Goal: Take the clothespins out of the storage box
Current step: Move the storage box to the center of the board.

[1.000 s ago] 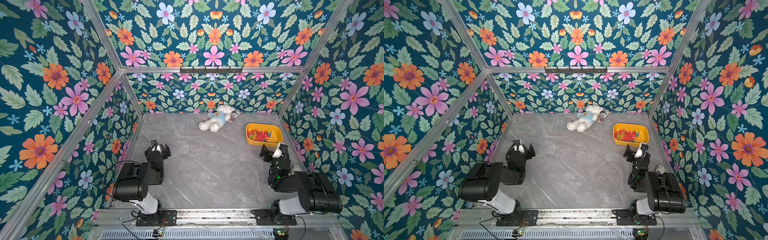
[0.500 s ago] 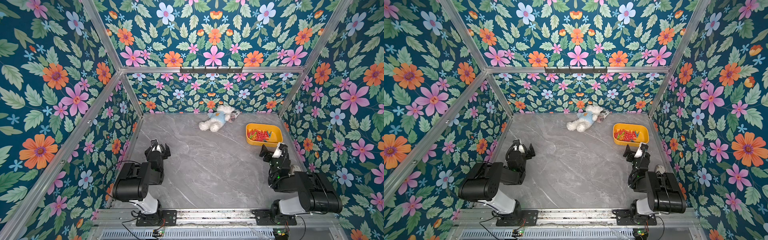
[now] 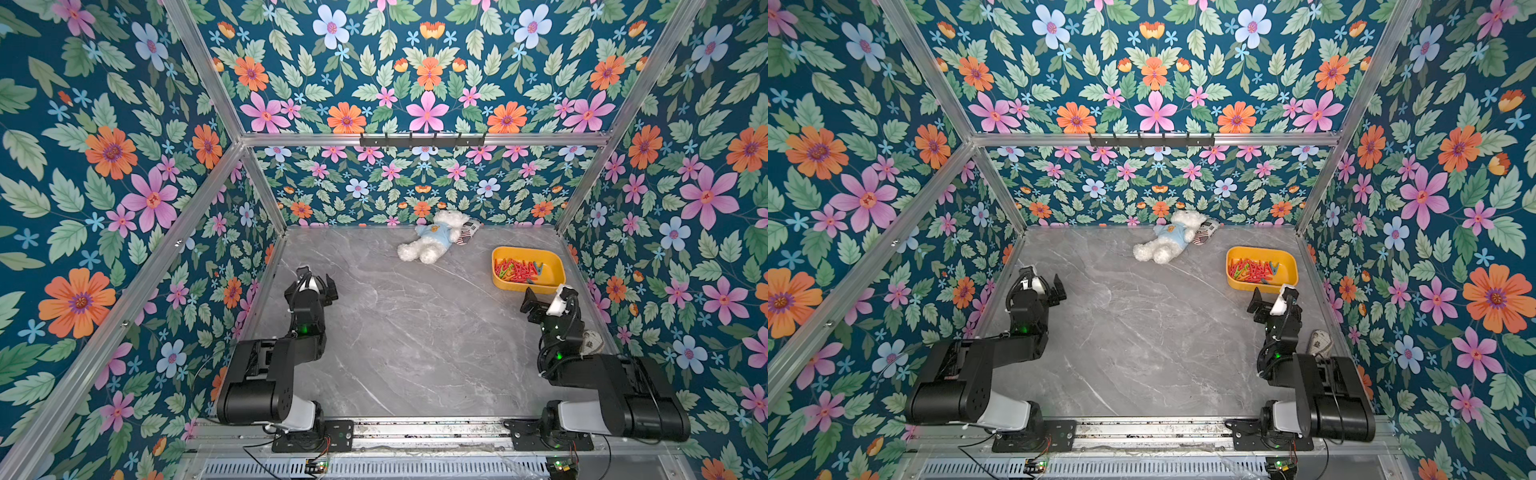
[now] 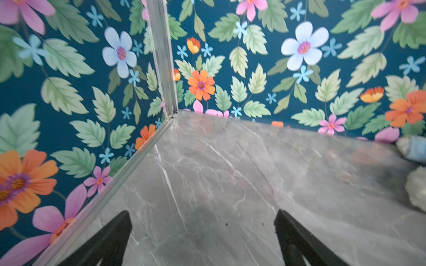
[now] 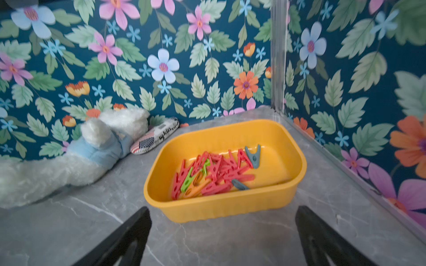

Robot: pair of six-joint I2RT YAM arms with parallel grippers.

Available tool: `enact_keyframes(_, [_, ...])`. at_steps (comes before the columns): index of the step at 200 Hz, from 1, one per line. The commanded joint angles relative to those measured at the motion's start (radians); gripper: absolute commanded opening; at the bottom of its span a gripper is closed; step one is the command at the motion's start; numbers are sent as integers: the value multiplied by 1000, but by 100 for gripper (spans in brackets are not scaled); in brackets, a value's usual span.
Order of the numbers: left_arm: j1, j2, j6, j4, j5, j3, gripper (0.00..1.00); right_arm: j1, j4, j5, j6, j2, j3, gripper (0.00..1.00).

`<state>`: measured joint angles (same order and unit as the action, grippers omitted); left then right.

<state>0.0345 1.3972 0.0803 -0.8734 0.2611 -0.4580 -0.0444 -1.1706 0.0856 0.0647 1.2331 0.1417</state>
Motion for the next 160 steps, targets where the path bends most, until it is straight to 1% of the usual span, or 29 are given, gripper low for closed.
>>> enact_keyframes(1, [-1,-69,106,271,70,-84,100,1,204,112,94,-146,34,99])
enact_keyframes(13, [-1,-100,232,444,107,-170,100,0,282,153,189,-225,46,99])
enact_keyframes(22, [-2,-113,331,605,142,-252,100,0,358,144,233,-284,64,99])
enact_keyframes(33, [-2,-112,342,745,113,-344,100,0,414,125,278,-335,80,99])
enact_keyframes(46, [-4,-112,346,856,65,-422,100,0,466,168,396,-389,86,99])
enact_keyframes(57, [-4,-129,355,868,30,-434,100,-1,505,165,437,-423,99,99])
enact_keyframes(75, [-2,-161,366,870,-57,-436,100,-1,528,51,411,-431,132,99])
enact_keyframes(87, [-1,-168,373,880,-133,-442,99,-2,587,7,409,-406,183,99])
enact_keyframes(110, [12,-163,409,898,-256,-447,100,-1,698,-23,421,-326,286,99])
enact_keyframes(126, [43,-162,426,899,-282,-446,100,0,748,-40,413,-263,352,99])
enact_keyframes(138, [74,-160,433,897,-283,-446,100,0,787,-23,422,-212,403,99])
enact_keyframes(160, [147,-137,432,893,-277,-461,100,-1,848,-26,382,-96,500,99])
